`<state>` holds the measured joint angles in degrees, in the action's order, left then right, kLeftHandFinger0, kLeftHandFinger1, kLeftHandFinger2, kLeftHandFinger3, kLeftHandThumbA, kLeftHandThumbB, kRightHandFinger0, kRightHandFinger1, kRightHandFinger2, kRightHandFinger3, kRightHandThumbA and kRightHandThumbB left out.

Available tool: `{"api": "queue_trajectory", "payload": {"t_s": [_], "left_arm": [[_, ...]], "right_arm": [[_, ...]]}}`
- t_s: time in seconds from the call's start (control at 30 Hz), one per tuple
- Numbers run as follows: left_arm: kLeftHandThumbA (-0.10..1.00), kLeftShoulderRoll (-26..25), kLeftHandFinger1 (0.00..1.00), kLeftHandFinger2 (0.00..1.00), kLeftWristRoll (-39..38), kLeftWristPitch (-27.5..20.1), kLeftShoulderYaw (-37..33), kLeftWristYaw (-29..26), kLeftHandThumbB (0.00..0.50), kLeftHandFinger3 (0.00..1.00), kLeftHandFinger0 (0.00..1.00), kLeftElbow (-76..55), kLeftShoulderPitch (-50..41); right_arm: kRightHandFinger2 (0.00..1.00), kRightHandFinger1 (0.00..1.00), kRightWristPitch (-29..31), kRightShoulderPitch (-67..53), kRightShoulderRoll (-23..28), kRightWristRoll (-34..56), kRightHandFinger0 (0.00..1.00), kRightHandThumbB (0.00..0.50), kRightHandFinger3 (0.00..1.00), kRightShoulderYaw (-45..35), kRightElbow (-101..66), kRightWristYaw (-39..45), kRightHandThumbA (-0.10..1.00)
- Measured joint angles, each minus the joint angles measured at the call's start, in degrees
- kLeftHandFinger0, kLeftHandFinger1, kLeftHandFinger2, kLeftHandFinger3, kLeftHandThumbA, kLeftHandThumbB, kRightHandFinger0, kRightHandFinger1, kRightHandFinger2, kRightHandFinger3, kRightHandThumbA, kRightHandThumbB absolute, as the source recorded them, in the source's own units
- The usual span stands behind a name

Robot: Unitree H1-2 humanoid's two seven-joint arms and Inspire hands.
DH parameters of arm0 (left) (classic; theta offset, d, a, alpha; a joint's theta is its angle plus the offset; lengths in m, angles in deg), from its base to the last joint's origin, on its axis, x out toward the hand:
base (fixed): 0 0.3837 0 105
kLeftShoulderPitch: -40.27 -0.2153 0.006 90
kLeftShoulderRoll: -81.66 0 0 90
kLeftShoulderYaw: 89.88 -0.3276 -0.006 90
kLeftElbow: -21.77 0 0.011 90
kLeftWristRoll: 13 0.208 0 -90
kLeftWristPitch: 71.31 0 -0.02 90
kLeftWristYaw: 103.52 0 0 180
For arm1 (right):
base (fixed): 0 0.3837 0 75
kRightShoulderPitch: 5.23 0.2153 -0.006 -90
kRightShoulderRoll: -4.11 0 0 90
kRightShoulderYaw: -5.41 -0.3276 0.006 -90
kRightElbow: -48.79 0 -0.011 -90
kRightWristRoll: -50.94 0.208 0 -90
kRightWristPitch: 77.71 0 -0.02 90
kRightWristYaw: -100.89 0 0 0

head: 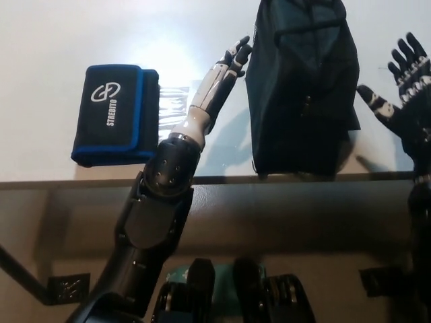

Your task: Use both hands to pick up the lunch bag on the right hand side and smoothly move it near the note book on the left hand side

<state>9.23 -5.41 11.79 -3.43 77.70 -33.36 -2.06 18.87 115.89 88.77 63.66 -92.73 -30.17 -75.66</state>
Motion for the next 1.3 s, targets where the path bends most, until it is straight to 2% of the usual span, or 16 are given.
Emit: {"api": "queue_trajectory", "payload": {"t_s": [0.1,0.17,0.37,0.43,0.47,0.63,0.7,0.8,0.97,1.03,1.07,1.17,1.2,1.23,1.3], "left_arm": [[1.00,0.03,1.00,1.00,0.00,-0.69,0.01,-0.42,0.285,1.00,1.00,1.44,0.82],[1.00,0.17,1.00,1.00,0.01,-1.11,-0.02,-0.75,0.286,1.00,1.00,2.52,1.24],[1.00,0.96,1.00,1.00,0.07,-1.89,-0.31,-1.20,0.265,1.00,1.00,5.87,1.75],[1.00,1.02,1.00,1.00,0.07,-1.94,-0.30,-1.28,0.262,1.00,1.00,6.55,1.73],[1.00,1.08,1.00,1.00,0.06,-2.14,-0.29,-1.43,0.262,1.00,1.00,7.50,1.76],[1.00,1.51,1.00,1.00,-0.36,-3.24,0.16,-1.81,0.288,1.00,1.00,10.97,2.23],[1.00,1.87,1.00,1.00,-0.64,-3.81,0.42,-1.83,0.321,1.00,1.00,12.18,2.76],[1.00,2.38,1.00,1.00,-1.22,-4.36,1.06,-2.02,0.328,1.00,1.00,12.81,3.20],[1.00,2.20,1.00,1.00,-2.11,-4.57,1.68,-2.09,0.336,1.00,1.00,12.83,3.18],[1.00,2.20,1.00,1.00,-2.39,-4.59,1.81,-2.10,0.372,1.00,1.00,12.72,3.12],[1.00,2.19,1.00,1.00,-2.51,-4.58,1.88,-2.11,0.374,1.00,1.00,12.41,2.97],[1.00,2.14,1.00,1.00,-2.83,-4.59,2.20,-2.11,0.367,1.00,1.00,10.13,1.79],[1.00,2.11,1.00,1.00,-2.94,-4.59,2.30,-2.11,0.320,1.00,1.00,9.40,1.29],[1.00,2.05,1.00,1.00,-3.14,-4.59,2.41,-2.11,0.311,1.00,1.00,8.45,0.70],[1.00,1.91,1.00,1.00,-3.41,-4.65,2.71,-2.14,0.314,1.00,1.00,6.76,-0.40]], "right_arm": [[1.00,1.00,-0.46,2.75,-0.61,1.56,1.00,0.244,1.00,-0.31,3.54,0.55,1.00],[1.00,1.00,-0.55,4.51,-1.29,2.84,1.00,0.253,1.00,-0.66,6.00,1.18,1.00],[1.00,1.00,-0.71,9.44,-4.32,8.05,1.00,0.333,1.00,-3.19,15.39,3.92,1.00],[1.00,1.00,-0.75,9.81,-4.99,9.09,1.00,0.380,1.00,-3.72,16.62,4.61,1.00],[1.00,1.00,-0.80,10.04,-5.82,10.38,1.00,0.384,1.00,-4.32,17.87,5.26,1.00],[1.00,1.00,-0.98,11.30,-9.10,14.37,1.00,0.362,1.00,-6.44,20.72,6.96,1.00],[1.00,1.00,-0.98,11.94,-10.62,15.81,1.00,0.367,1.00,-6.86,21.61,7.62,1.00],[1.00,1.00,-0.96,12.42,-12.61,17.73,1.00,0.387,1.00,-7.68,22.33,7.98,1.00],[1.00,1.00,-0.72,12.59,-14.35,20.39,1.00,0.376,1.00,-9.07,23.58,8.89,1.00],[1.00,1.00,-0.58,12.62,-14.88,20.95,1.00,0.371,1.00,-9.21,23.99,9.18,1.00],[1.00,1.00,-0.49,12.62,-15.09,21.41,1.00,0.364,1.00,-9.26,24.19,9.51,1.00],[1.00,1.00,-0.42,12.62,-15.71,22.26,1.00,0.357,1.00,-9.22,24.51,10.06,1.00],[1.00,1.00,-0.38,12.62,-15.90,22.38,1.00,0.364,1.00,-9.14,24.57,10.12,1.00],[1.00,1.00,-0.32,12.62,-16.11,22.43,1.00,0.364,1.00,-8.99,24.67,10.19,1.00],[1.00,1.00,-0.32,12.62,-16.62,22.50,1.00,0.369,1.00,-8.73,24.74,10.28,1.00]]}}
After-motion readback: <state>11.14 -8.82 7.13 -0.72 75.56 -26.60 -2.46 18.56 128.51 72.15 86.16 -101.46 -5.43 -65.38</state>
